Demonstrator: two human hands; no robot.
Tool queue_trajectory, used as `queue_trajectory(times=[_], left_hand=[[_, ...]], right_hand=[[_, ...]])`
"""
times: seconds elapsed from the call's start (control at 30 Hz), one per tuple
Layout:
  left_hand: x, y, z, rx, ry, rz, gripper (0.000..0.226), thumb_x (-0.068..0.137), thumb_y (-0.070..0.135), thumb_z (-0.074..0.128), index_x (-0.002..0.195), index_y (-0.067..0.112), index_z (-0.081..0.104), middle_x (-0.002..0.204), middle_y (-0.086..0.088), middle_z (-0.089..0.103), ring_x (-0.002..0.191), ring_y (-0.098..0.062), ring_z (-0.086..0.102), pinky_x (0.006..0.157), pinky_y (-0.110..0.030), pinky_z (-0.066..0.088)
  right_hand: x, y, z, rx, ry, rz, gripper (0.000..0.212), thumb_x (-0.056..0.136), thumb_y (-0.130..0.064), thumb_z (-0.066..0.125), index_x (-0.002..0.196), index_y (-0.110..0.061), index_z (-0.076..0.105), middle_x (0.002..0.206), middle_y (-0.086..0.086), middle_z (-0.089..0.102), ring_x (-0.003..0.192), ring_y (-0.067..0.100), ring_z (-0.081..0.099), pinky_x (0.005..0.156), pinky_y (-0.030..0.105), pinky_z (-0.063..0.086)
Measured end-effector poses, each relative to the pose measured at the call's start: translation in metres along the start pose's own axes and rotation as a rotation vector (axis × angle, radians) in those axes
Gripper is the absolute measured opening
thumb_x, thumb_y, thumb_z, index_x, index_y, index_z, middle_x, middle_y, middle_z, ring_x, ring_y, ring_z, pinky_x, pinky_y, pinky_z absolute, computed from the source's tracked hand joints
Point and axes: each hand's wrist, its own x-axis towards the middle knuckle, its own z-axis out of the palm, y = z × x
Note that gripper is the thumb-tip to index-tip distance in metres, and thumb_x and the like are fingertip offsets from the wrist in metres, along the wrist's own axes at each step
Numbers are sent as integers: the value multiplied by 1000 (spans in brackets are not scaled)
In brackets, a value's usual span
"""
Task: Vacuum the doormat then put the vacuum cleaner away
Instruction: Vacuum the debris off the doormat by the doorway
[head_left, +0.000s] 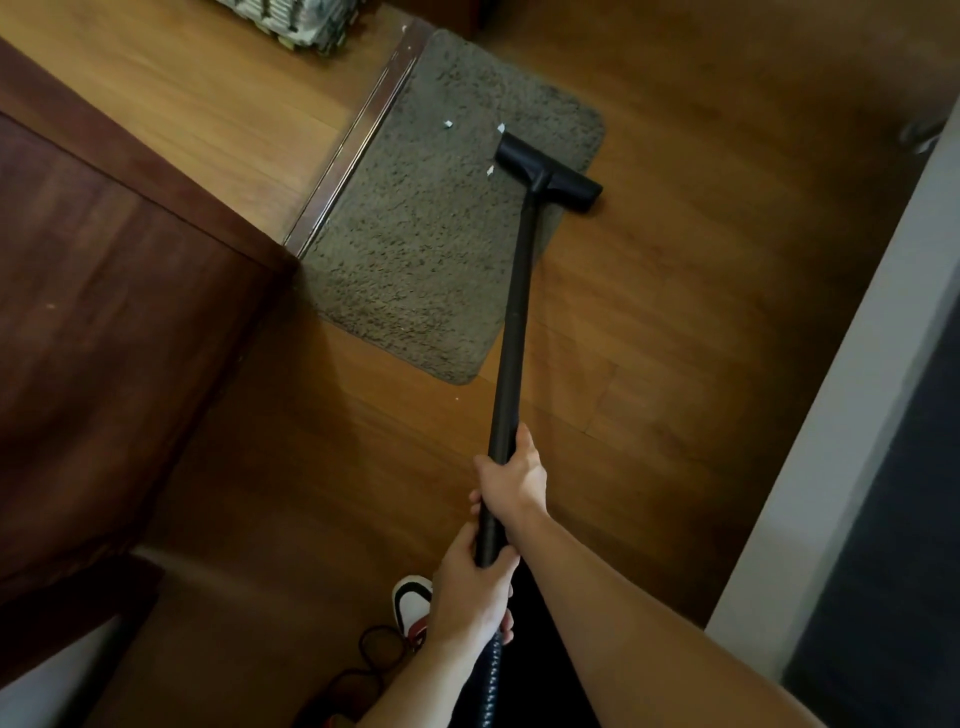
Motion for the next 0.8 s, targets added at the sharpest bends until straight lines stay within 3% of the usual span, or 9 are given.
queue_trajectory(times=[0.17, 0.3, 0.43, 0.6, 0.8], left_hand=[[10, 13, 6, -20, 5, 20, 3, 93, 26, 65, 94, 23, 63, 60, -5, 58, 40, -21, 50, 47, -32, 48], [10, 8, 2, -26, 10, 22, 3, 93, 25, 65, 93, 22, 64, 60, -5, 58, 40, -21, 49, 46, -32, 47], [1, -12, -12, -36, 0, 4, 2, 93, 22, 65, 94, 21, 65, 58, -5, 57, 39, -21, 47, 45, -31, 45], [-16, -52, -39, 1, 12, -17, 6, 93, 21, 64, 98, 23, 65, 54, -4, 58, 37, -22, 48, 44, -31, 44], [-37, -90, -68, 8, 44, -15, 9, 92, 23, 64, 95, 31, 66, 56, -4, 60, 38, -24, 50, 45, -31, 47]], right_hand=[[14, -16, -5, 13, 10, -11, 69, 96, -14, 58, 155, -29, 27, 77, 9, 68, 48, 16, 63, 49, 32, 59], [10, -15, -2, 11, 3, 6, 72, 97, -13, 57, 158, -29, 23, 79, 10, 69, 46, 15, 62, 45, 27, 54], [-5, 1, 10, 11, -8, 28, 75, 99, -16, 57, 159, -30, 17, 82, 11, 70, 52, 17, 64, 52, 35, 62], [-33, 39, 37, -10, -37, 42, 81, 99, -16, 58, 161, -32, 8, 85, 15, 71, 50, 16, 63, 52, 35, 61], [-61, 73, 70, -22, -48, 40, 81, 98, -15, 58, 161, -34, 10, 101, 15, 69, 49, 15, 65, 50, 29, 56]])
